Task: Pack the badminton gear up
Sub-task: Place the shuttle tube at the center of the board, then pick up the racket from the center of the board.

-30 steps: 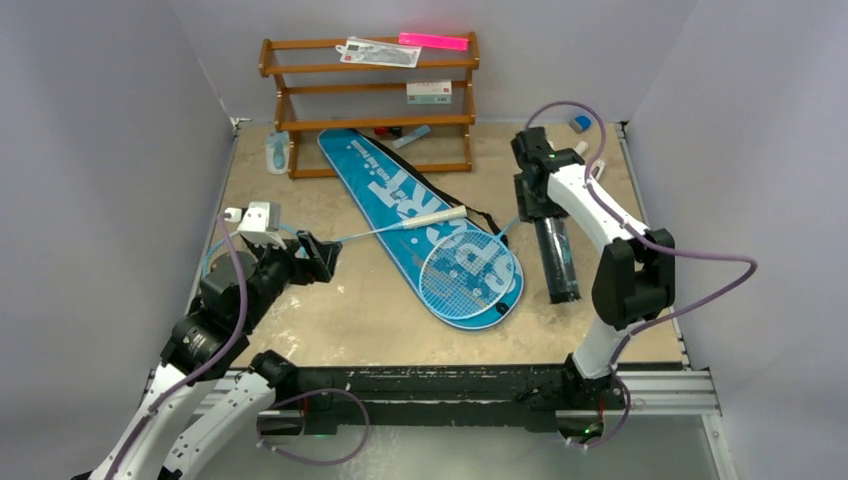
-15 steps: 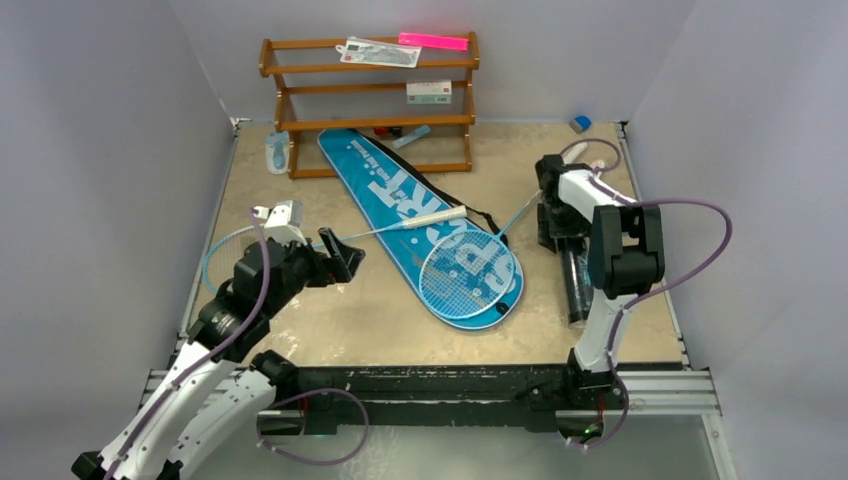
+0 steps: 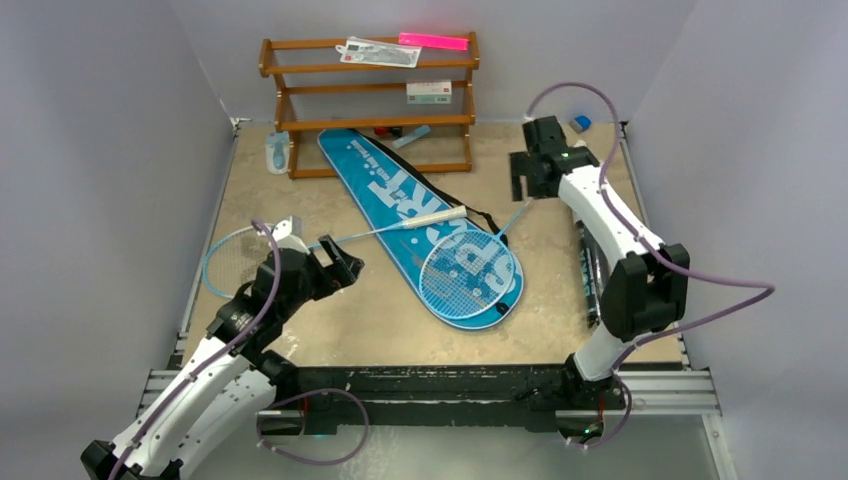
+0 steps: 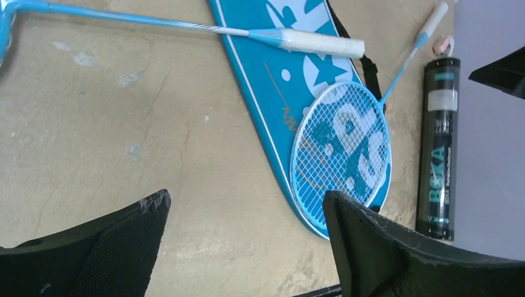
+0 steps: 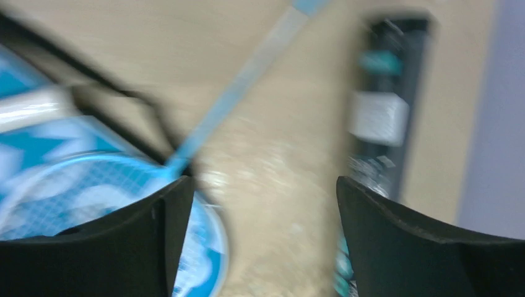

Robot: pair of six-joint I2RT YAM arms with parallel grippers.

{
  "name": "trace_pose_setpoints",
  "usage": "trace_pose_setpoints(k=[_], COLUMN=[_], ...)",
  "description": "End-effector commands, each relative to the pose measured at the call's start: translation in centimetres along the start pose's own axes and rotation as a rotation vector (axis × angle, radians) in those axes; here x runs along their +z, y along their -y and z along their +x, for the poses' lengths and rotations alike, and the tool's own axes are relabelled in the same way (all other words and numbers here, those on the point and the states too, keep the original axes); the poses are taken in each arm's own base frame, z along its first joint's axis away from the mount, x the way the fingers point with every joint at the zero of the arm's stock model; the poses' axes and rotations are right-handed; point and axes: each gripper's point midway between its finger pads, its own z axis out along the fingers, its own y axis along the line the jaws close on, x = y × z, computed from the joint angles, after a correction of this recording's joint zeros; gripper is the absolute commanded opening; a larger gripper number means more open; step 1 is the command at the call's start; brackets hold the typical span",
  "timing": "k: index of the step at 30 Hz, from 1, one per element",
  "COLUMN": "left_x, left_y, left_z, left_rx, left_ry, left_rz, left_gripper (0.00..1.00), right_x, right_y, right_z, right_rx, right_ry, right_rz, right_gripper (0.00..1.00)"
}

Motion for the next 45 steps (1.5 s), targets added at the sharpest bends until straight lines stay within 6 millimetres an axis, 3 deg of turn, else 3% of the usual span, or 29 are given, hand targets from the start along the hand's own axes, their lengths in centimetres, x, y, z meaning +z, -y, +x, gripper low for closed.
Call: trace_pose_setpoints(k=[1,4,6,9,13,20,24,31,36,41,43,45], left_x=[0.8,0.9,0.7,-0.2,-1.8,-3.3,-4.2,-6.0,-6.6,-7.2,-7.2,-7.1], left_y=[-1.6,-2.8,-3.6,-5.0,-5.9,-6.4,-7.1,-8.4,-8.7,-8.9,-8.8,-8.7], left_z=[-0.7,-1.5,-2.8,-5.3,-7.9,-9.6,-10.1,-10.4,-10.4,-10.8,-10.9,-10.9], left_rx=[-0.133,-0.149,-0.152,-0.147,-0.118,-0.122,-0.134,-0.162,-0.151,-0.155,-0.155,-0.153], left_ry=[0.079,0.121,0.17,0.267,0.379,0.475,0.522,0.57,0.565,0.587,0.591,0.591], left_rz=[-0.076,-0.145,-0.194,-0.278,-0.358,-0.377,-0.399,-0.453,-0.477,-0.485,-0.48,-0.476], left_gripper=[0.91,0.91,0.9,0.89,0.89,0.88,0.87,0.86,0.86,0.86,0.86,0.86], right_x=[-4.2,-5.7,-6.4,-6.8,-5.6,-4.8,-5.7,-5.7,-4.9,-2.2,-1.5,-1.2], right_y=[-11.4,-18.2,-21.8,-26.0,-30.2,-35.2,-38.9,-44.8,-47.0,-48.3,-48.5,-48.4], right_z=[-4.2,-4.0,-3.5,-3.2,-2.1,0.5,0.5,2.5,3.1,4.2,4.6,4.9], right_rx=[-0.255,-0.435,-0.548,-0.687,-0.867,-1.022,-1.063,-1.183,-1.215,-1.257,-1.266,-1.269], right_ry=[0.246,0.363,0.427,0.503,0.5,0.515,0.58,0.651,0.646,0.627,0.618,0.609], right_rz=[-0.47,-0.655,-0.728,-0.791,-0.875,-1.002,-0.973,-0.932,-0.934,-0.857,-0.844,-0.843], right_gripper=[0.83,0.7,0.69,0.67,0.67,0.68,0.67,0.63,0.58,0.51,0.46,0.31])
